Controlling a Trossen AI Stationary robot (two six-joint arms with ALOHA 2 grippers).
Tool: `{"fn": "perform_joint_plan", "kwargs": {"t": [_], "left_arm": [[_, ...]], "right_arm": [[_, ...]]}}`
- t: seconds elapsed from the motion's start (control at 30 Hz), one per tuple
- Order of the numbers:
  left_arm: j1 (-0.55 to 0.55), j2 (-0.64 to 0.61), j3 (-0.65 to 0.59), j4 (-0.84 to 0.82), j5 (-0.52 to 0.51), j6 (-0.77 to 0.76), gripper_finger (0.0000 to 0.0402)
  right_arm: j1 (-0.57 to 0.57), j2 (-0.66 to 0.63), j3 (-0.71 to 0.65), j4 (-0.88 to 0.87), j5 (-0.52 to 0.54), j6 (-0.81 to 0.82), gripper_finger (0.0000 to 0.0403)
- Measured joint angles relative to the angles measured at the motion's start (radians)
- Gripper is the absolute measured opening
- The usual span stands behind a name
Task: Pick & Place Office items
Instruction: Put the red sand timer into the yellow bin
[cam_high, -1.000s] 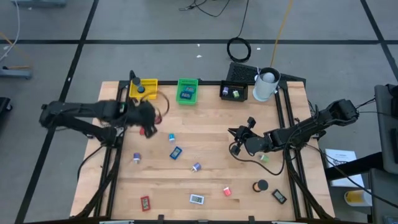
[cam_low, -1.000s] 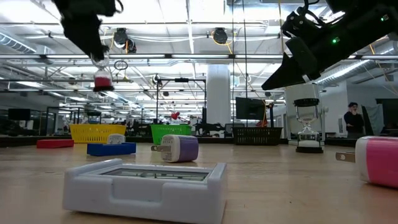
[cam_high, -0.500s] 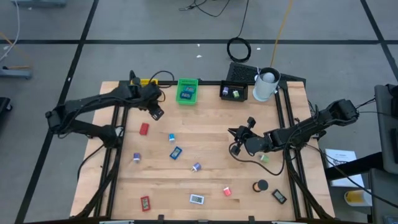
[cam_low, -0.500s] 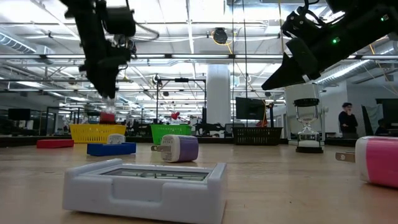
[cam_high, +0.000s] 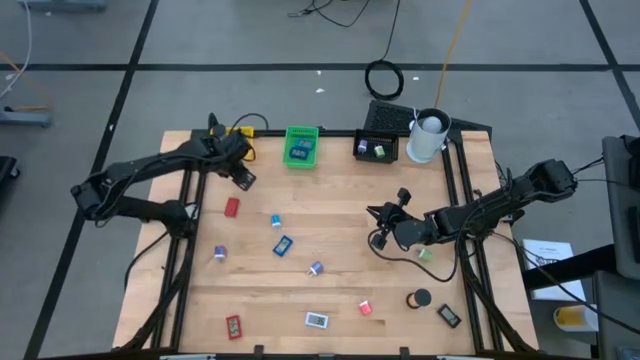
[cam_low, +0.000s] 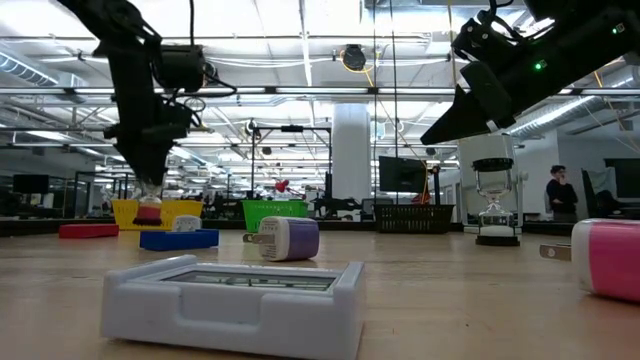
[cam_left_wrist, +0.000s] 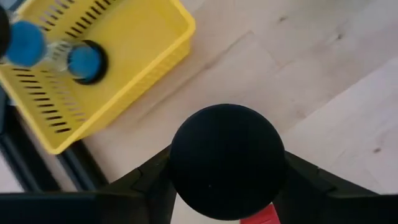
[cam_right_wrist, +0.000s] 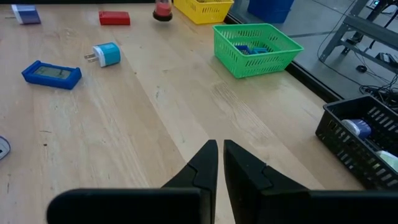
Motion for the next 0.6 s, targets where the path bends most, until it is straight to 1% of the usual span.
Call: {"fn": "perform_joint_plan", "kwargs": {"t": [0.23, 0.3, 0.6], "left_arm": [[0.009, 0.0, -0.016, 0.008, 0.006, 0.009, 0.0215], [0.008, 0.0, -0.016, 0.005, 0.007, 0.013, 0.0222], [0.009, 0.0, -0.016, -0.001, -0.003, 0.052, 0.0306]], "right_arm": [[0.0, 0.0, 0.0, 0.0, 0.0, -0.001, 0.0022], [0.0, 0.0, 0.0, 0.0, 0.0, -0.001, 0.0022], [0.0, 0.0, 0.0, 0.0, 0.0, 0.0, 0.0022]]}}
